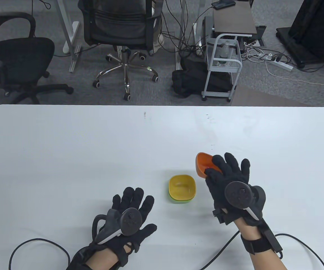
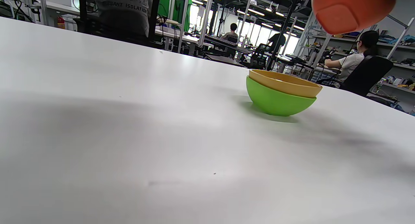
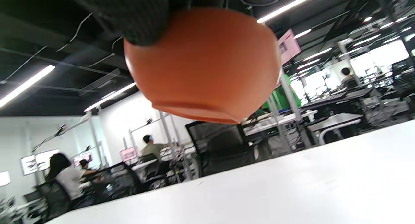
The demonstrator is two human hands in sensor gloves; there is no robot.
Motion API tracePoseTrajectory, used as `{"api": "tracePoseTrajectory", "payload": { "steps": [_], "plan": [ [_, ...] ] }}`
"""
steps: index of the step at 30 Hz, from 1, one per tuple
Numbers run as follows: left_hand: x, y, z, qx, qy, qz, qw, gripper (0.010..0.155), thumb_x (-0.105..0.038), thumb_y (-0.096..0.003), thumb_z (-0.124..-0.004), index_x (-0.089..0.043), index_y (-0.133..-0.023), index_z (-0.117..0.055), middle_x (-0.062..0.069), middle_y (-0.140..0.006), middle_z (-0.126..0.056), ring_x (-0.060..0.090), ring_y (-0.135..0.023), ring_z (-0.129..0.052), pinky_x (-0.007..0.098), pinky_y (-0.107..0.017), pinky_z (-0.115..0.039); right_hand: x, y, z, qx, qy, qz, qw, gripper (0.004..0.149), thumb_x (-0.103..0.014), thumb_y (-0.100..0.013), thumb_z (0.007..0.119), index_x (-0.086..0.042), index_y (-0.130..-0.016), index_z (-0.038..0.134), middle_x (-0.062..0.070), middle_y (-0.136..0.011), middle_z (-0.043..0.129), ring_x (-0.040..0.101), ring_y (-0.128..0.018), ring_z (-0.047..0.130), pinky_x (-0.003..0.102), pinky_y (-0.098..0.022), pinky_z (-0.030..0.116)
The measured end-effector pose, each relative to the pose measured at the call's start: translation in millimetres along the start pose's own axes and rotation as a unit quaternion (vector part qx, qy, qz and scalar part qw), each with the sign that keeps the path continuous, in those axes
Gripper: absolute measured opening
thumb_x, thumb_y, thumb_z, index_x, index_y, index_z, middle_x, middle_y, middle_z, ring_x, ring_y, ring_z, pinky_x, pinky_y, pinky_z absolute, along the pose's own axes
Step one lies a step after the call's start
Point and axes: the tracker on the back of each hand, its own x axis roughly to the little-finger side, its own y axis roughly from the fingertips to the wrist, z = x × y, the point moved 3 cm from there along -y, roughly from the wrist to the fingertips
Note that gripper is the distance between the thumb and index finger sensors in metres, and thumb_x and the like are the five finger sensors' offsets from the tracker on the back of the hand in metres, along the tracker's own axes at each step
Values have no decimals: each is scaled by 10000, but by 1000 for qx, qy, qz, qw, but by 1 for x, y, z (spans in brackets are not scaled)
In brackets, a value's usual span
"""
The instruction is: Nest small dish into small dish
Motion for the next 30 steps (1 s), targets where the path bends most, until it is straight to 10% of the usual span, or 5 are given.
{"api": "tracePoseTrajectory", "payload": {
  "steps": [13, 25, 30],
  "plan": [
    [2, 1, 1, -6, -5, 4, 1000, 791, -802, -336, -540, -599, -926, -54, -180, -1130, -1, 138, -1050, 99, 527, -763, -75, -35, 14, 97, -118, 114, -79, 983, 370, -395, -383, 837, -267, -730, 824, -42, -1003, 658, 380, -1039, 504, 669, -711, 168],
    [1, -1, -1, 3, -3, -4, 1000, 787, -797, -336, -543, -596, -935, -73, -177, -1135, -16, 140, -1053, 92, 527, -763, -74, -22, 13, 112, -182, 107, -54, 976, 420, -461, -375, 818, -314, -769, 813, -13, -1090, 505, 394, -1057, 433, 671, -691, 109],
    [1, -4, -4, 13, 0, -8, 1000, 784, -792, -338, -547, -594, -939, -84, -175, -1139, -29, 141, -1057, 81, 527, -763, -77, -16, 10, 114, -326, 94, -22, 941, 607, -495, -356, 788, -373, -916, 587, -46, -1111, 136, 354, -1068, 85, 630, -695, -19]
  ]
}}
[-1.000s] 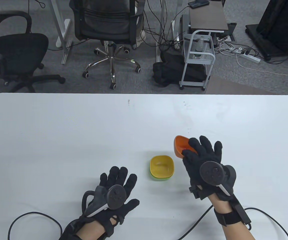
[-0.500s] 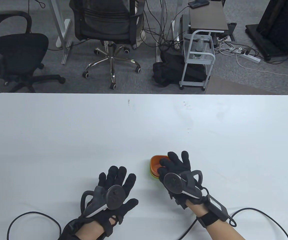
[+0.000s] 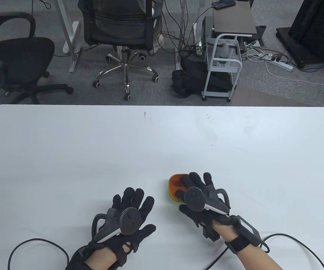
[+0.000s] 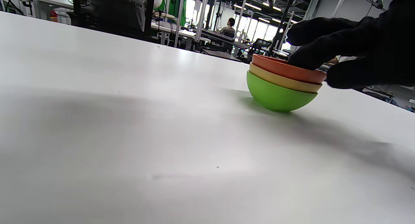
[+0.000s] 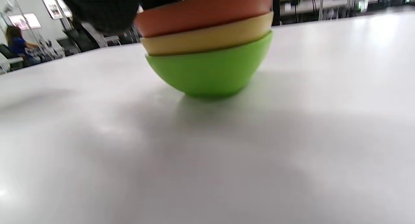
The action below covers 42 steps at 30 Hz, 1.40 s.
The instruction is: Nest small dish into small dish
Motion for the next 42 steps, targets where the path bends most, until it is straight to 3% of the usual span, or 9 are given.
{"api": "tracePoseTrajectory", "payload": {
  "steps": [7, 10, 18, 21, 24, 32, 42],
  "plan": [
    [3, -6, -2, 3, -3, -3, 1000, 773, -774, -340, -562, -583, -958, -138, -170, -1143, -57, 150, -1071, 43, 527, -765, -87, 14, 28, -34, 18, -48, 3, 999, 626, -490, -339, 797, -352, -917, 604, -23, -1120, 241, 377, -1071, 160, 632, -704, 9],
    [5, -8, 2, -14, -10, 1, 1000, 773, -774, -341, -562, -586, -955, -132, -171, -1145, -59, 149, -1072, 42, 527, -765, -85, 21, 51, -48, 71, -66, -5, 995, 628, -498, -335, 794, -351, -916, 607, -14, -1122, 281, 381, -1074, 198, 635, -707, 23],
    [11, -9, 11, -48, -12, 12, 999, 770, -771, -343, -562, -592, -952, -124, -172, -1146, -60, 147, -1075, 40, 529, -765, -82, 40, 100, -47, 163, -72, -19, 984, 642, -542, -340, 761, -377, -927, 562, -27, -1126, 267, 375, -1079, 203, 645, -707, 36],
    [10, -9, 12, -60, -8, 1, 998, 780, -792, -333, -552, -597, -946, -110, -177, -1148, -57, 144, -1077, 41, 531, -766, -81, 52, 115, -52, 242, -102, -25, 965, 643, -549, -353, 751, -355, -934, 554, -11, -1122, 331, 390, -1069, 288, 658, -710, 99],
    [9, -11, 13, -75, -3, -7, 997, 790, -826, -317, -524, -609, -936, -84, -186, -1143, -26, 136, -1072, 65, 534, -766, -74, 56, 121, -52, 271, -112, -19, 956, 651, -558, -355, 740, -361, -939, 530, -14, -1122, 302, 389, -1069, 271, 658, -709, 99],
    [13, -21, 3, -65, -26, 7, 997, 824, -868, -298, -476, -618, -873, 58, -214, -1088, 122, 113, -1032, 162, 541, -757, -38, 59, 108, -27, 215, -87, 27, 972, 777, -658, -314, 680, -480, -936, 250, -80, -1055, -72, 338, -1019, -108, 629, -645, -90],
    [14, -17, -1, -61, -20, 3, 998, 829, -878, -292, -462, -615, -873, 67, -212, -1087, 126, 115, -1033, 162, 542, -756, -39, 58, 101, -19, 203, -92, 42, 974, 776, -660, -308, 669, -481, -928, 237, -93, -1052, -68, 324, -1019, -107, 625, -644, -93]
  ]
}}
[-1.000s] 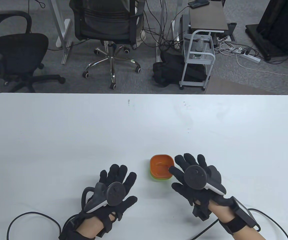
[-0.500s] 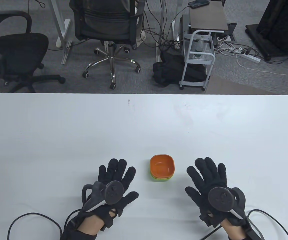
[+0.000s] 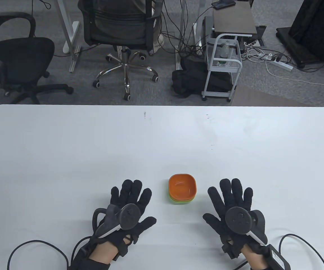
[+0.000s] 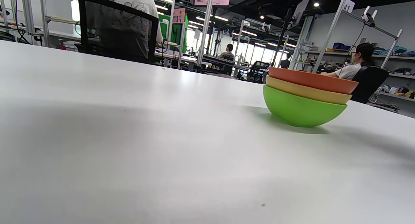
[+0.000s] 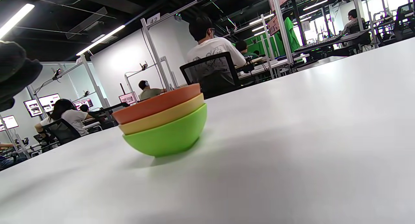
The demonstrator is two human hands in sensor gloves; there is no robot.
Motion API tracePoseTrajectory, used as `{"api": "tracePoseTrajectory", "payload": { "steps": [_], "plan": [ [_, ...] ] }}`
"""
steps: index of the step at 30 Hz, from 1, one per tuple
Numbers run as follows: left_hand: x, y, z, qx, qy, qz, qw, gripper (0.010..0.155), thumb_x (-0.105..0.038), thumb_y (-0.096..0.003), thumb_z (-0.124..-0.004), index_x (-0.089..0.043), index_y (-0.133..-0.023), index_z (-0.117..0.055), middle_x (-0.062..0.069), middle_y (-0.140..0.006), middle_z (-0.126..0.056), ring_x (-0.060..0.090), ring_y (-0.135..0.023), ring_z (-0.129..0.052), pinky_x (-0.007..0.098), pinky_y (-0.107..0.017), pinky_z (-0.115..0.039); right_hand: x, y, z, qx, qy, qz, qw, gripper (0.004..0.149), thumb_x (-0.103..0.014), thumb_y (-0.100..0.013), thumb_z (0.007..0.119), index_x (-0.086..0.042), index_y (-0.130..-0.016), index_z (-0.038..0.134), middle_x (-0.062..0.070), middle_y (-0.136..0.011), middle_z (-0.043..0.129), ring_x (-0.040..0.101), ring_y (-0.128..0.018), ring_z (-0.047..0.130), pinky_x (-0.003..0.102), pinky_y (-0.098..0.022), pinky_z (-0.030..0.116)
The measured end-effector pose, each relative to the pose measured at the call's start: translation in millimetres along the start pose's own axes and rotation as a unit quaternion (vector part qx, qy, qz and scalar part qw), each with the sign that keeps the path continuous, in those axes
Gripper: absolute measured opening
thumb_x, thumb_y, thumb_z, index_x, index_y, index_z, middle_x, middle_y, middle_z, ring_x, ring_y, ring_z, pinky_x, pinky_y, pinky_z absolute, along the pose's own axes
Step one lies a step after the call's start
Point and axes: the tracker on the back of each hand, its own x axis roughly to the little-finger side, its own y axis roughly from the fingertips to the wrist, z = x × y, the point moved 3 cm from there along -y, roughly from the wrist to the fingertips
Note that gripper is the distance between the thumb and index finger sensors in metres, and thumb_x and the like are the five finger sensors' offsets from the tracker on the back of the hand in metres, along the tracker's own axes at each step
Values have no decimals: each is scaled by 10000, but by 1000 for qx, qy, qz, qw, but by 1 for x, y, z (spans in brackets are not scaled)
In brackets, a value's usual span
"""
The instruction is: Nest small dish into small dish
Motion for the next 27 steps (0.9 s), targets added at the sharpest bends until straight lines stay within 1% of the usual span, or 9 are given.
{"api": "tracePoseTrajectory", "payload": {
  "steps": [5, 13, 17, 27],
  "plan": [
    [-2, 2, -1, 3, 3, 2, 1000, 828, -873, -294, -466, -613, -877, 61, -210, -1090, 119, 117, -1036, 156, 541, -758, -43, 0, 0, 1, 1, 16, -4, 1000, 772, -652, -310, 672, -495, -920, 225, -94, -1058, -55, 325, -1026, -90, 627, -652, -84],
    [-1, 0, 0, 5, 8, 5, 1000, 822, -869, -298, -469, -616, -879, 54, -208, -1095, 110, 119, -1038, 148, 540, -758, -48, 2, -1, 0, -6, 8, -13, 1000, 779, -652, -315, 670, -490, -921, 208, -87, -1064, -46, 332, -1032, -72, 635, -659, -64],
    [-2, 3, 1, 9, 10, 7, 1000, 822, -870, -298, -468, -616, -877, 58, -207, -1093, 114, 119, -1037, 153, 540, -758, -45, -2, 0, 0, -4, 9, -22, 1000, 790, -651, -318, 668, -484, -918, 182, -81, -1067, -43, 334, -1034, -66, 637, -661, -61],
    [0, 5, 0, 16, 10, 10, 1000, 826, -870, -299, -468, -611, -876, 63, -205, -1092, 118, 122, -1035, 154, 540, -757, -44, -9, 1, 1, -7, -2, -37, 999, 791, -647, -322, 673, -478, -923, 186, -80, -1072, -34, 338, -1038, -58, 639, -665, -53]
  ]
}}
